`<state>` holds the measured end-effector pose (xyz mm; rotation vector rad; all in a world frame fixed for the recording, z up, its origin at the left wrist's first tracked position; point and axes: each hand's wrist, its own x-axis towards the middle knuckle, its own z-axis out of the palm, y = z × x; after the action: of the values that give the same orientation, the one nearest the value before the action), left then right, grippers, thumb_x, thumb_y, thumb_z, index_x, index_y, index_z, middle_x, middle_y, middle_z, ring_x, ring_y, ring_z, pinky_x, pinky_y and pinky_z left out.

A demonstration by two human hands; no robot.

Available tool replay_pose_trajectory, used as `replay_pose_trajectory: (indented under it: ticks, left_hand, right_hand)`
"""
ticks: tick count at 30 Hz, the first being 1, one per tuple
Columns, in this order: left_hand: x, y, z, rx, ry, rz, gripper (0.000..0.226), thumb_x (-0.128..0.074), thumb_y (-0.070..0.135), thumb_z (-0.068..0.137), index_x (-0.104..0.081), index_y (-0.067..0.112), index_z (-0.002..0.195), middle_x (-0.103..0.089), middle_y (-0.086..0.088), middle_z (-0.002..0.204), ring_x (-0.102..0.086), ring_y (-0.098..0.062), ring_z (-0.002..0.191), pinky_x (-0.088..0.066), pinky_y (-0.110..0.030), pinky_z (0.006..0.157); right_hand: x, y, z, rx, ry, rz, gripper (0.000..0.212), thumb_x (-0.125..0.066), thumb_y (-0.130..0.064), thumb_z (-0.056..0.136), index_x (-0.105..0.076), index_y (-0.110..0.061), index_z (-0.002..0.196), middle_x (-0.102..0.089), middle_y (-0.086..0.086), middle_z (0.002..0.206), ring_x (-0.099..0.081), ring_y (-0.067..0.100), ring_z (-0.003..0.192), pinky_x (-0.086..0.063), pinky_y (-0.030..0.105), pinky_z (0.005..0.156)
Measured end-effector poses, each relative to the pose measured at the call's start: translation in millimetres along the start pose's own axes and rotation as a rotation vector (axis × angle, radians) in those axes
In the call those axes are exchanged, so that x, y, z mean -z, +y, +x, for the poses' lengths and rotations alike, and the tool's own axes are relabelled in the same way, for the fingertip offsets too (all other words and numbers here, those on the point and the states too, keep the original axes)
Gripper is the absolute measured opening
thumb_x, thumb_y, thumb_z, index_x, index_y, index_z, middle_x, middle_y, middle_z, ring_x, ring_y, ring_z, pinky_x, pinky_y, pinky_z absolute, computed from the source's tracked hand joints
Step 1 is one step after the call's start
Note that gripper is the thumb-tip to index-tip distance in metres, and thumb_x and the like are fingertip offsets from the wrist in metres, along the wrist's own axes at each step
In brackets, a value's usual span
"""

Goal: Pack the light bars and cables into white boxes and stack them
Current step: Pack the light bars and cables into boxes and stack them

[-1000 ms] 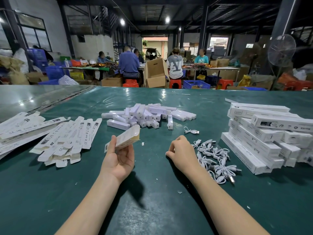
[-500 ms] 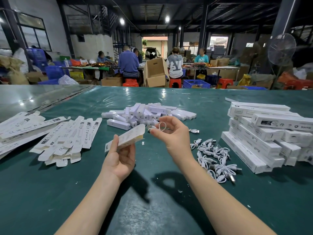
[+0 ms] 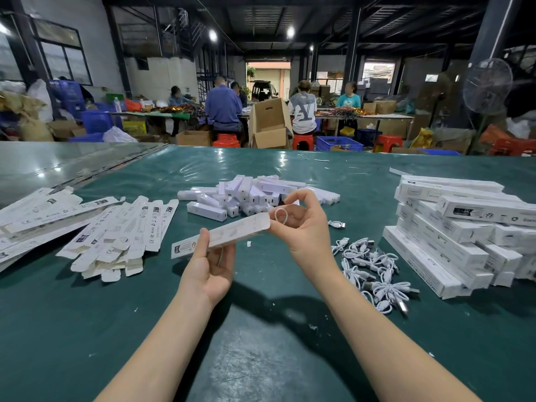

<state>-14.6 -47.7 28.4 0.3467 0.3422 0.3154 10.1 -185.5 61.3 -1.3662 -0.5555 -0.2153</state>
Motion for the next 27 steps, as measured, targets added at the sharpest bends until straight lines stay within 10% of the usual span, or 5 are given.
replay_pose_trajectory:
  ticks: [9,21,27]
  left_hand:
    - [-2.8,-7.3,-4.6,-0.019,-0.001,0.016,0.016,-0.059,0.019,0.089,-0.057,0.008,0.078,-0.068,-0.006,0.056,-0.066,-0.012,0.049,-0.057,-0.026,0.051]
    - [-2.0,-12.6,-6.5,-0.127,0.075,-0.069,0.008,-0.063,0.018,0.087,-0.058,0.013,0.084,-0.067,0.002,0.054,-0.065,-0.009,0.056,-0.057,-0.023,0.052]
    - [-3.9,-6.0,-7.3,-0.19,0.127,-0.072,0.01,-0.065,0.02,0.086,-0.057,0.015,0.083,-0.064,0.004,0.066,-0.063,-0.005,0.047,-0.054,-0.02,0.048]
  right_hand:
    - [-3.3,5.2,-3.0,-0.025,0.136,-0.078,0.044,-0.075,0.004,0.068,-0.041,-0.024,0.076,-0.052,-0.005,0.073,-0.048,0.002,0.054,-0.042,0.018,0.06]
    - [-17.6,12.3,-13.1,-0.075,0.14,0.011,0.03,-0.072,0.011,0.069,-0.059,-0.017,0.07,-0.067,0.014,0.076,-0.061,0.018,0.074,-0.054,0.04,0.074]
    - [-23.8,15.1,-24.1,0.055,0.024,-0.181,0.023,-0.07,-0.001,0.076,-0.061,-0.023,0.075,-0.066,-0.007,0.075,-0.06,0.005,0.071,-0.054,0.028,0.074]
